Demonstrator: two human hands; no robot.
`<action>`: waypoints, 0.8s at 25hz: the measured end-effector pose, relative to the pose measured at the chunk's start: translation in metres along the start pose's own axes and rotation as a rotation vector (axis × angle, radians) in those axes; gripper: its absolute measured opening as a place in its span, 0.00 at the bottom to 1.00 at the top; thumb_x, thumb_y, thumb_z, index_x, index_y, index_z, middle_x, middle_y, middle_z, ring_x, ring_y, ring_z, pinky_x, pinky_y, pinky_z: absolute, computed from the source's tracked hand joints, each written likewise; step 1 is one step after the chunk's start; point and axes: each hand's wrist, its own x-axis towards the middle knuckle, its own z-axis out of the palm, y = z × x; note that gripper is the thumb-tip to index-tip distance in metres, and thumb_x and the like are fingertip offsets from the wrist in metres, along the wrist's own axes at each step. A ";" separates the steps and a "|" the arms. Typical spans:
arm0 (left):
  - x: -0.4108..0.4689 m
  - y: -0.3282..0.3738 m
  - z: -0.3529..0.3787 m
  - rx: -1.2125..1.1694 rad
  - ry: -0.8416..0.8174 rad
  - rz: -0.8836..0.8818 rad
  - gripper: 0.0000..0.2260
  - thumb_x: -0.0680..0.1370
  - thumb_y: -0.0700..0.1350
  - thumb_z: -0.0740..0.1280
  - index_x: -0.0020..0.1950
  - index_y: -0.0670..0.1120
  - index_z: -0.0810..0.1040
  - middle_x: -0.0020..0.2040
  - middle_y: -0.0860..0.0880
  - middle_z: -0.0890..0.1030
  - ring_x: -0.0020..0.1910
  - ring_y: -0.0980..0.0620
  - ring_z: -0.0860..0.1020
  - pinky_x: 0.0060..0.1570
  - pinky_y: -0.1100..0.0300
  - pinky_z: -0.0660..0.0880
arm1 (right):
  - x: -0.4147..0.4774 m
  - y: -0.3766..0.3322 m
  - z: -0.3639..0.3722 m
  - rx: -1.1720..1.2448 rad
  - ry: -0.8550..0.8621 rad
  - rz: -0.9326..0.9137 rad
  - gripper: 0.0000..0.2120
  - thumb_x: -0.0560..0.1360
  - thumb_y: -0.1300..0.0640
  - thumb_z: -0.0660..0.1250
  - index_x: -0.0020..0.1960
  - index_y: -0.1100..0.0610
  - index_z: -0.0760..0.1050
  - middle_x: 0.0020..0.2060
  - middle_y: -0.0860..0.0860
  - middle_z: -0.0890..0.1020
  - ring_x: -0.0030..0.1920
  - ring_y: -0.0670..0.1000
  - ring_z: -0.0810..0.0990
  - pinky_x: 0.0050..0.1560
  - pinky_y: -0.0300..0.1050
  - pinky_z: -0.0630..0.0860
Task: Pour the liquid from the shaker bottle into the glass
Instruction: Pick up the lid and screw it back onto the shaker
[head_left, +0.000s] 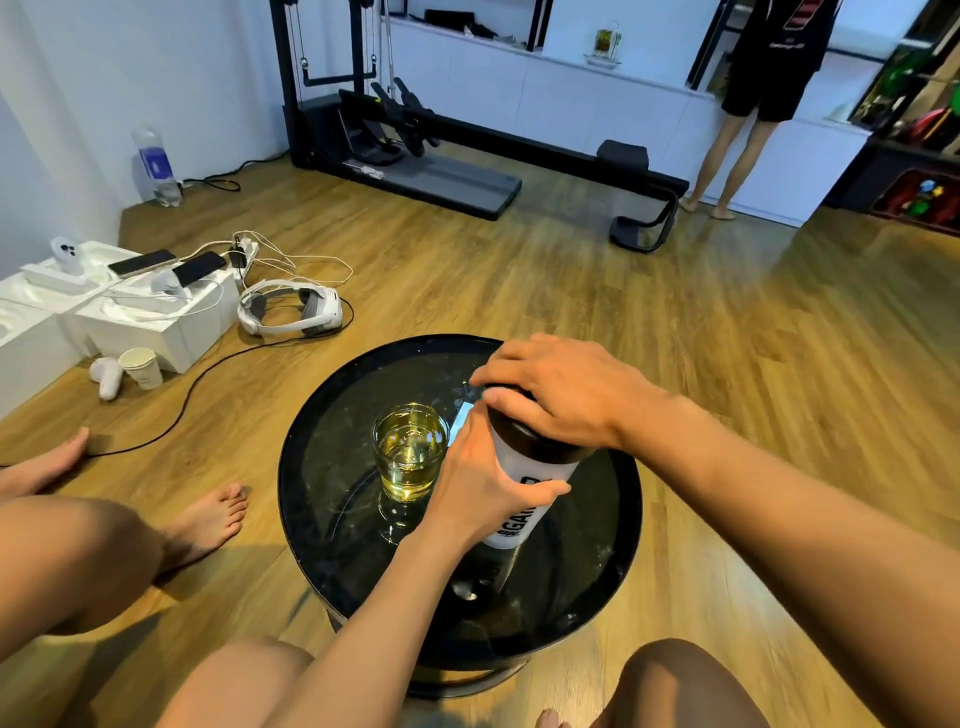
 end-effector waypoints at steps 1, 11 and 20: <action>0.000 0.000 -0.001 0.000 -0.001 -0.002 0.43 0.62 0.53 0.82 0.70 0.45 0.65 0.61 0.50 0.75 0.60 0.53 0.74 0.56 0.61 0.72 | 0.005 -0.002 0.005 0.001 0.033 0.046 0.22 0.81 0.41 0.47 0.68 0.45 0.71 0.62 0.50 0.75 0.60 0.55 0.75 0.53 0.55 0.74; -0.002 0.001 0.001 -0.026 0.007 -0.008 0.43 0.61 0.53 0.82 0.70 0.45 0.65 0.62 0.50 0.75 0.61 0.52 0.74 0.57 0.61 0.72 | 0.013 -0.003 0.011 0.142 0.001 0.222 0.21 0.81 0.45 0.51 0.71 0.48 0.68 0.66 0.53 0.72 0.66 0.59 0.71 0.63 0.58 0.68; -0.003 0.003 0.000 -0.002 -0.001 -0.010 0.46 0.61 0.57 0.80 0.73 0.45 0.63 0.64 0.49 0.75 0.64 0.51 0.74 0.61 0.53 0.75 | 0.009 -0.008 0.007 0.197 0.073 0.251 0.21 0.80 0.46 0.51 0.67 0.50 0.72 0.65 0.52 0.74 0.66 0.56 0.68 0.63 0.55 0.63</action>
